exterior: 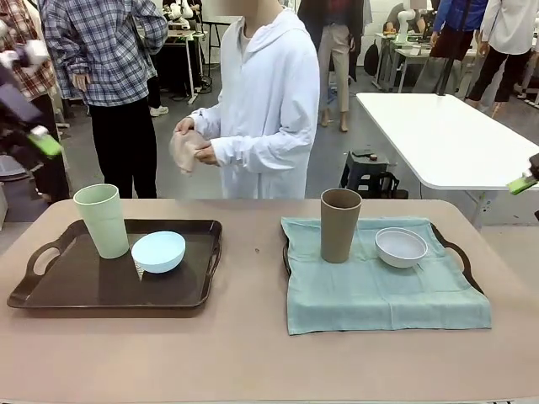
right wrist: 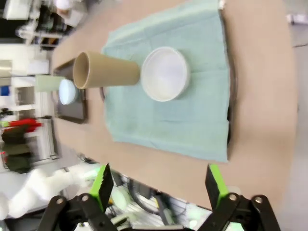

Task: Set up a tray with a mat and arrange the tableware.
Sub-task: Pick up the Picnic Bowl and Reusable plastic cup from the Handle tray in front of the human's position and hold them in the air.

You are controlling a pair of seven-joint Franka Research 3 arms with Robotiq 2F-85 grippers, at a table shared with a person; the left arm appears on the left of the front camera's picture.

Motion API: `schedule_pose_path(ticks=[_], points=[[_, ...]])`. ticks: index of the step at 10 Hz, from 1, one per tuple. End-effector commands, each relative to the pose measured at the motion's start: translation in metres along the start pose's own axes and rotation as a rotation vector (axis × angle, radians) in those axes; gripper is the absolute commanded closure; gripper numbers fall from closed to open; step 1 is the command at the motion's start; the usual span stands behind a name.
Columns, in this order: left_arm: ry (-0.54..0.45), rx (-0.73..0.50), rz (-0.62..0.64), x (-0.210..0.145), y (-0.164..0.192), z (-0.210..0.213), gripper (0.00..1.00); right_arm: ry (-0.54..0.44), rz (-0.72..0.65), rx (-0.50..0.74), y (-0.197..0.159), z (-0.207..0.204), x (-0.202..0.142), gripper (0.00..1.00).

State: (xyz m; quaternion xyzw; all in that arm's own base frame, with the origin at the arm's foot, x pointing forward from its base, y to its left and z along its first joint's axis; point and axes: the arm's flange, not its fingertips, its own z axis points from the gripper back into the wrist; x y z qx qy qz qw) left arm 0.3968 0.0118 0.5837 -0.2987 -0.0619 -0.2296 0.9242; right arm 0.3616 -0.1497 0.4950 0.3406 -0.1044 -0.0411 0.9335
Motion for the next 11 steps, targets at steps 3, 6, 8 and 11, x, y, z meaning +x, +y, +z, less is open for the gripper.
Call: schedule_pose_path(ticks=[3,6,8,11], points=[[-0.203,-0.33,0.104,-0.059,0.082,0.017,0.0,-0.029,-0.091,0.335,-0.038,0.008,0.007,0.01],[-0.297,-0.472,0.161,-0.103,0.131,0.02,0.0,-0.003,-0.127,0.469,-0.061,0.014,-0.001,0.01],[-0.343,-0.517,0.19,-0.125,0.153,0.022,0.0,-0.017,-0.152,0.476,-0.067,0.016,-0.005,0.01],[-0.321,-0.5,0.218,-0.132,0.157,0.02,0.0,-0.009,-0.174,0.459,-0.07,0.016,-0.011,0.01]])
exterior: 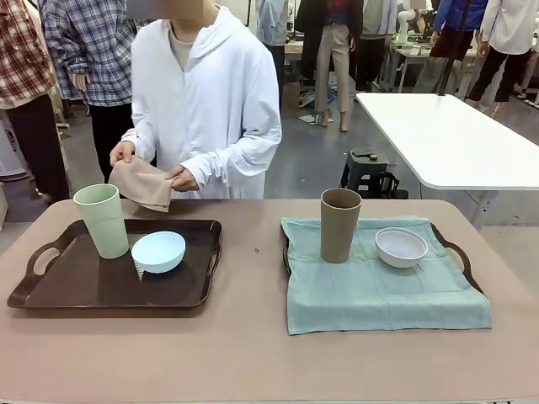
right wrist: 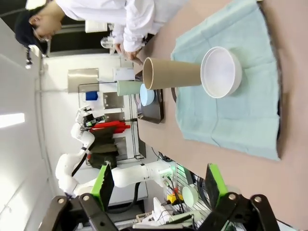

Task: Set up a tray with a mat and arrange the tableware.
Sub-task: Pick up the Picnic Bowl and Reusable plastic cup from the Handle tray in front of the human's position and hold them in the air.

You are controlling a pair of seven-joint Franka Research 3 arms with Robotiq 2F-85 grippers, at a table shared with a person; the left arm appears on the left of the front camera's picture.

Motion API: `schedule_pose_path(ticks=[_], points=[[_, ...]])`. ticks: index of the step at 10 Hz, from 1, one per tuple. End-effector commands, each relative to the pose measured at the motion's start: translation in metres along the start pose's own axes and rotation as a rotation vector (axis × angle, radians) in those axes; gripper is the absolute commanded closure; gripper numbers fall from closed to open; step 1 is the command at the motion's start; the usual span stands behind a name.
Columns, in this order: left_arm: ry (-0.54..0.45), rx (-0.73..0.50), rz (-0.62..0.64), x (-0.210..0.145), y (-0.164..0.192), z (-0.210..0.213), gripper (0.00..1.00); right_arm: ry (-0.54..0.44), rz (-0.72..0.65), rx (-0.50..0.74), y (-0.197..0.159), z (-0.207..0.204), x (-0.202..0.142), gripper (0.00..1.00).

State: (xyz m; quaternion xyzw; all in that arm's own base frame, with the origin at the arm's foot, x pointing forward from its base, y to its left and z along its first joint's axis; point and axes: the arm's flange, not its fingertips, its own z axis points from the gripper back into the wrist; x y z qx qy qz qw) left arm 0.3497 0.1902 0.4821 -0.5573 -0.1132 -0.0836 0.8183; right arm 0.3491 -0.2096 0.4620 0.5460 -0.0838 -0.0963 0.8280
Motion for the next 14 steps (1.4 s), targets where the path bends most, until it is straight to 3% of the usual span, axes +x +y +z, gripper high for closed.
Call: schedule_pose_path(ticks=[1,14], points=[[0.0,0.007,-0.01,0.0035,-0.0025,-0.0021,0.0,-0.005,-0.003,0.013,-0.0026,0.0018,-0.0014,0.01],[0.0,0.007,-0.01,0.0035,-0.0025,-0.0021,0.0,-0.005,-0.003,0.013,-0.0026,0.0018,-0.0014,0.01]])
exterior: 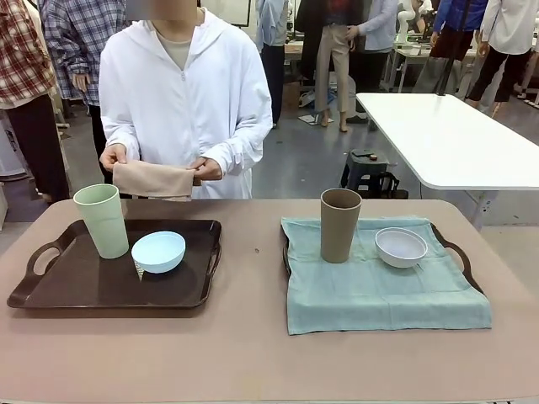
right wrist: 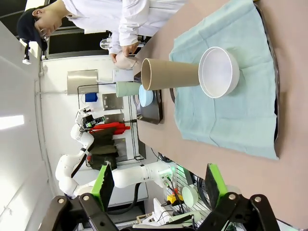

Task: Set up a tray with a mat and arrange the tableware.
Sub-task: Pick up the Picnic Bowl and Reusable plastic cup from the Handle tray in front of the human's position and hold them in the air.

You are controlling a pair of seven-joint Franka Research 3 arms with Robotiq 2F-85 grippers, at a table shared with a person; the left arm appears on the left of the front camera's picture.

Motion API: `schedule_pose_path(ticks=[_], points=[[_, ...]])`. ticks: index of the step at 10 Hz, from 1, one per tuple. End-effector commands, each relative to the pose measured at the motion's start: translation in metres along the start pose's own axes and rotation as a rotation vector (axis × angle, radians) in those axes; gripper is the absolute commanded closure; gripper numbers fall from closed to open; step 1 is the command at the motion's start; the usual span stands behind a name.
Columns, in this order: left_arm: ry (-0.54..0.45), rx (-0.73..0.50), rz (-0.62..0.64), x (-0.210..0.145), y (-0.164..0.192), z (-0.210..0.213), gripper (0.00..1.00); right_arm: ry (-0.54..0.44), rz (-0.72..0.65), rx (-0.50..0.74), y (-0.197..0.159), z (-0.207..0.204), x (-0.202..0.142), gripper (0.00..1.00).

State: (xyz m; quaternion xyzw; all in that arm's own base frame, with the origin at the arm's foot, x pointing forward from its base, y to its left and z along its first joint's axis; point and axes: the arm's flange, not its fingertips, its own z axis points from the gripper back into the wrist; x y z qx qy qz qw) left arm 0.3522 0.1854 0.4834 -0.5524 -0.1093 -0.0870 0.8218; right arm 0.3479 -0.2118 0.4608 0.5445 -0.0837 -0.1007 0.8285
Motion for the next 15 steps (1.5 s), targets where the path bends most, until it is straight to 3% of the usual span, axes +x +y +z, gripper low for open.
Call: schedule_pose_path(ticks=[1,15], points=[[-0.012,-0.004,-0.008,0.0007,-0.0002,0.0021,0.0,0.0,0.004,0.017,-0.0006,0.0,-0.0007,0.01],[-0.012,-0.004,-0.008,0.0007,-0.0002,0.0021,0.0,0.0,0.0,0.0,0.0,0.0,0.0,0.01]])
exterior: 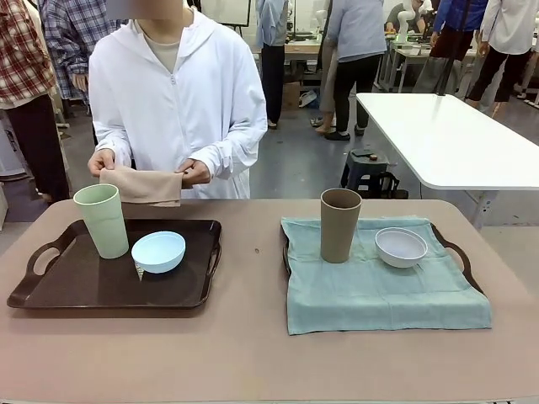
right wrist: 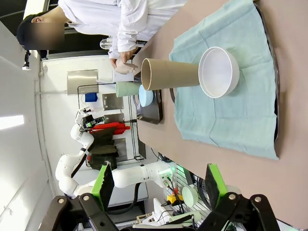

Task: Set up a tray with a mat and arrange the tableware.
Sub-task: Pick up the Picnic Bowl and Reusable plastic cup from the Handle tray in front of the human's position and hold them in the air.

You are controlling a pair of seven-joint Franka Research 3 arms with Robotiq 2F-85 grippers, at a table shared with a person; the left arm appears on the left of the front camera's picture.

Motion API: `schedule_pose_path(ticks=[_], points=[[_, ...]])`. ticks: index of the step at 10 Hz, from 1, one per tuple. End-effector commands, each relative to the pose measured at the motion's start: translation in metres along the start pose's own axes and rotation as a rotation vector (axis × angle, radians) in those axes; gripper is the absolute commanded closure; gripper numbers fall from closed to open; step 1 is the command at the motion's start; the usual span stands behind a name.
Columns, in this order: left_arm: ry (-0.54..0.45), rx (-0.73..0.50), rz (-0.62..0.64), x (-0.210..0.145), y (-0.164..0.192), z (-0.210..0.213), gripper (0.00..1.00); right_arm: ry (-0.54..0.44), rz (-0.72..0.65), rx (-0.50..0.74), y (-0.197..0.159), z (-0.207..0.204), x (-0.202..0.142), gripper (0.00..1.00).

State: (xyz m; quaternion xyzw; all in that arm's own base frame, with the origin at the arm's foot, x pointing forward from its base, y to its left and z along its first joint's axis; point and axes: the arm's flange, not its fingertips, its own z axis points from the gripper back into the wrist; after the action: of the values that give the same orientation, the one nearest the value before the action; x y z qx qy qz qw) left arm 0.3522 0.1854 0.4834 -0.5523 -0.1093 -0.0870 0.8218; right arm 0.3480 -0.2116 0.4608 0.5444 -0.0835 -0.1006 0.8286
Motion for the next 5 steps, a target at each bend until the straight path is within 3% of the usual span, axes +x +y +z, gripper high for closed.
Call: schedule_pose_path(ticks=[1,3,5], points=[[0.0,0.0,0.0,0.0,0.0,0.0,0.0,0.004,0.049,-0.008,0.005,0.003,0.0,0.01],[0.044,0.269,-0.252,0.01,-0.025,0.017,0.0,0.05,0.171,-0.137,0.047,-0.017,0.005,0.01],[0.094,0.382,-0.352,0.026,-0.061,0.026,0.0,0.089,0.291,-0.27,0.107,-0.055,0.009,0.01]])
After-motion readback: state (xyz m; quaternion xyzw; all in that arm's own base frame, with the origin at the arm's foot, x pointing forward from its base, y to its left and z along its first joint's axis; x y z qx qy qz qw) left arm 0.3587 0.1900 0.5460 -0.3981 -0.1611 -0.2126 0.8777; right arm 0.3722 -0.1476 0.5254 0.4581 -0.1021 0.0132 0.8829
